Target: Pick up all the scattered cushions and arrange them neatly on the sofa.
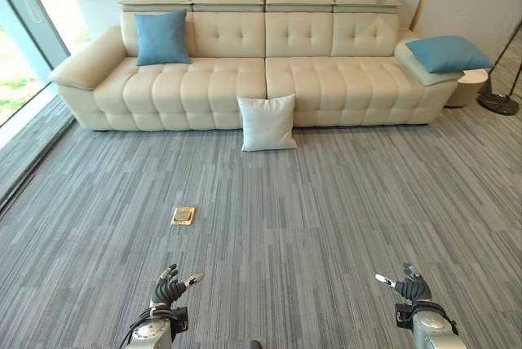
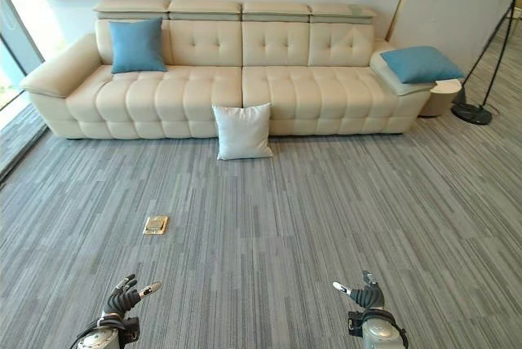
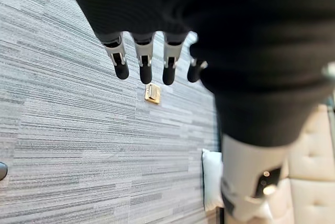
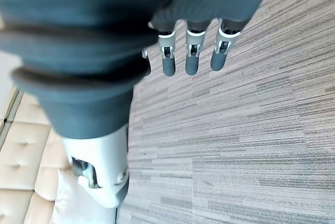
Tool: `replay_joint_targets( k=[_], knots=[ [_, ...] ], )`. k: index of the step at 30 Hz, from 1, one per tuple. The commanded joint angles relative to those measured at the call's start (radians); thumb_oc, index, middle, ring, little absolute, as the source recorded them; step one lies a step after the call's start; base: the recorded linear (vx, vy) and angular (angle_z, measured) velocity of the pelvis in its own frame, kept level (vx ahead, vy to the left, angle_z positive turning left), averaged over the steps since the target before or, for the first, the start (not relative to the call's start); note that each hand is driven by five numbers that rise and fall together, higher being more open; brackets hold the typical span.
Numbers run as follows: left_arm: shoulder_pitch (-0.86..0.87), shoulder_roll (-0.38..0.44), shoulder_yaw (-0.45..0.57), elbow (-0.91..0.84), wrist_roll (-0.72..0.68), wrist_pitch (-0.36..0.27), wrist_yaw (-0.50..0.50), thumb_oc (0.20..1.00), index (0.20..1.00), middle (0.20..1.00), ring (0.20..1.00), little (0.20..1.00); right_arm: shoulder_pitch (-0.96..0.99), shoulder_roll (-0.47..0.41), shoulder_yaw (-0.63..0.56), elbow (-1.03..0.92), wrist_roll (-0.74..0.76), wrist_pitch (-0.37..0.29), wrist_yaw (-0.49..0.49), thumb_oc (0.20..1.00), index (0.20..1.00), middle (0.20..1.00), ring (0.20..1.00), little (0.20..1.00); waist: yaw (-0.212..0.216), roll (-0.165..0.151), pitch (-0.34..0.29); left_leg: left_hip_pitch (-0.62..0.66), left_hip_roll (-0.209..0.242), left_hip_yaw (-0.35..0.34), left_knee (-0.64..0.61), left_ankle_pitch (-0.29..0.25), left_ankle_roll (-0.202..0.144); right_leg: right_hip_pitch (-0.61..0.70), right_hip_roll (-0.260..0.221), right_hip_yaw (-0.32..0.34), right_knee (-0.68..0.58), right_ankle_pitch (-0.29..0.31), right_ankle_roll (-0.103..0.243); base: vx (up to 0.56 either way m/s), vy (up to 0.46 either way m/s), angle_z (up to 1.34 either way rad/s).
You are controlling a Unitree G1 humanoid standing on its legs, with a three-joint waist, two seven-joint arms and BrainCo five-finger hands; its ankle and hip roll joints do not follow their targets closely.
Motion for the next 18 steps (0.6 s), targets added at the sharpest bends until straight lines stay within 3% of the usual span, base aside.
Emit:
replay_joint_targets(
  k=[1,9,18],
  knots=[
    [-0.037,0.012,0.005,0.006,0.024,-0.02,0.01,1.0,1.0,1.0,1.0,1.0,-0.036,-0.001,-0.032,0.005,0.014,-0.018,-0.014,1.0,1.0,1.0,1.0,1.0,0.009,-0.004,0.006,0.048,0.01,0.025,0.001,-0.133,-0.041,-0.012,-0.022,-0.035,0.001,-0.1,0.055,0.02,-0.001,0.19],
    [-0.028,0.011,-0.008,0.003,0.027,-0.012,-0.004,1.0,1.0,1.0,1.0,1.0,-0.02,0.01,-0.036,0.011,0.02,-0.018,-0.012,1.0,1.0,1.0,1.0,1.0,0.011,-0.008,0.011,0.047,0.01,0.008,0.001,-0.134,-0.053,0.002,-0.024,-0.076,0.001,-0.111,0.054,0.03,-0.007,0.17],
    [-0.013,0.006,-0.008,-0.001,0.028,-0.007,-0.01,1.0,1.0,1.0,1.0,1.0,-0.016,0.009,-0.022,-0.009,0.011,-0.016,-0.003,1.0,1.0,1.0,1.0,1.0,0.01,-0.01,0.014,0.061,0.015,0.028,0.001,-0.145,-0.045,0.006,-0.023,-0.062,0.001,-0.115,0.057,0.03,0.0,0.03]
  ],
)
